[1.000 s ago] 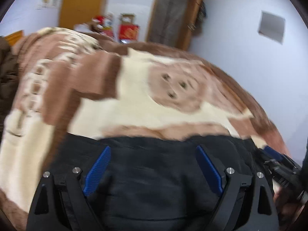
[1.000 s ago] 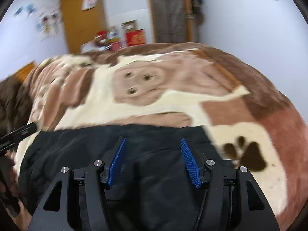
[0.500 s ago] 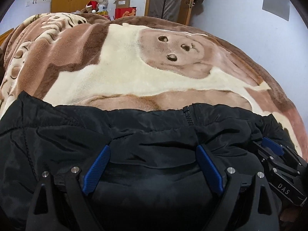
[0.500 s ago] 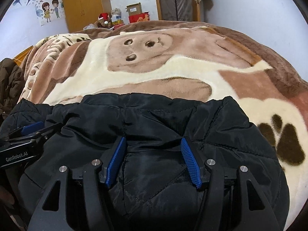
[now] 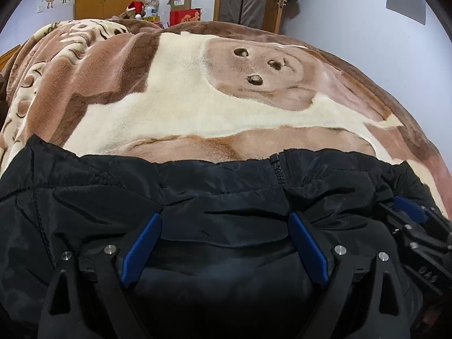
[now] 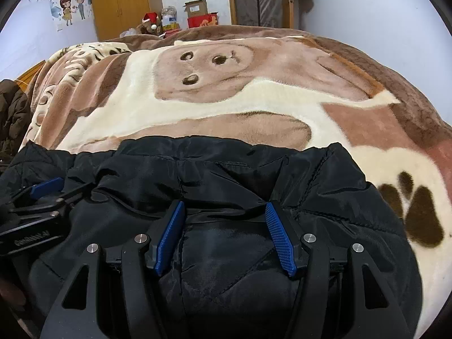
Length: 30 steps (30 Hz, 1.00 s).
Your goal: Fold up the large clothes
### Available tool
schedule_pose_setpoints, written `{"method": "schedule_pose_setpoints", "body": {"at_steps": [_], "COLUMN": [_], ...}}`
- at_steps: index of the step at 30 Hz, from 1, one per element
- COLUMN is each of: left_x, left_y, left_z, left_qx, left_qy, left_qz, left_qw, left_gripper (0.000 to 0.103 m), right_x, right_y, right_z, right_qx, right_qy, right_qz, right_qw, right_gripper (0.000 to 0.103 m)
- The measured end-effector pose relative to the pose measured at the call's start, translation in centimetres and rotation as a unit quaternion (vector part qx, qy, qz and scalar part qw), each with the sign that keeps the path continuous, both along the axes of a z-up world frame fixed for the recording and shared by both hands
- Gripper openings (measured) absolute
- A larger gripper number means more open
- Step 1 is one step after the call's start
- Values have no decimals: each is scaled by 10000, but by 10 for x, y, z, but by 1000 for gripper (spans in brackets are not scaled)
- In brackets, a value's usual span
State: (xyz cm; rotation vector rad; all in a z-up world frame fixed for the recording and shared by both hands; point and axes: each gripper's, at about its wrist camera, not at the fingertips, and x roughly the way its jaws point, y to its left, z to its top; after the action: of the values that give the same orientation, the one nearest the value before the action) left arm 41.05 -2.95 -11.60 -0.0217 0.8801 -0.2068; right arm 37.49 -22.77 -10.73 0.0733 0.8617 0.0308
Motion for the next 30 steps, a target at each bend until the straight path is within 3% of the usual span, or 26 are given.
{"method": "schedule_pose_setpoints", "body": {"at_steps": [6, 9, 12, 15, 18, 21, 25, 30], "left_x": [-3, -10, -28, -42, -42, -38, -38, -29], "left_y": [7, 14, 39, 85, 134, 169, 172, 167], "left_z": [17, 33, 64, 82, 71, 37, 11, 2], "left_qx": [-40, -120, -172, -33, 218, -114, -485, -469], "left_qy": [176, 192, -259, -625, -549, -63, -83, -70], "left_qz": [-50, -105, -166, 113, 591, 881, 978, 993], "left_qw": [9998, 9997, 9994, 9980, 9965, 9960, 9940, 9939], "left_gripper": [93, 92, 92, 92, 92, 93, 96, 98], "right_x": [-40, -53, -54, -57, -59, -53, -47, -41], "right_y": [-17, -37, -48, -51, -55, -63, -67, -69], "right_z": [43, 37, 27, 33, 30, 13, 0, -6], "right_qx": [0, 16, -3, 3, 65, 123, 81, 68], "right_qy": [-383, -312, -248, -317, -417, -324, -346, -260], "right_qz": [-169, -456, -437, -421, -461, -570, -632, -658], "right_qw": [9991, 9985, 9987, 9986, 9980, 9978, 9974, 9975], "right_gripper": [59, 59, 59, 59, 59, 59, 59, 59]}}
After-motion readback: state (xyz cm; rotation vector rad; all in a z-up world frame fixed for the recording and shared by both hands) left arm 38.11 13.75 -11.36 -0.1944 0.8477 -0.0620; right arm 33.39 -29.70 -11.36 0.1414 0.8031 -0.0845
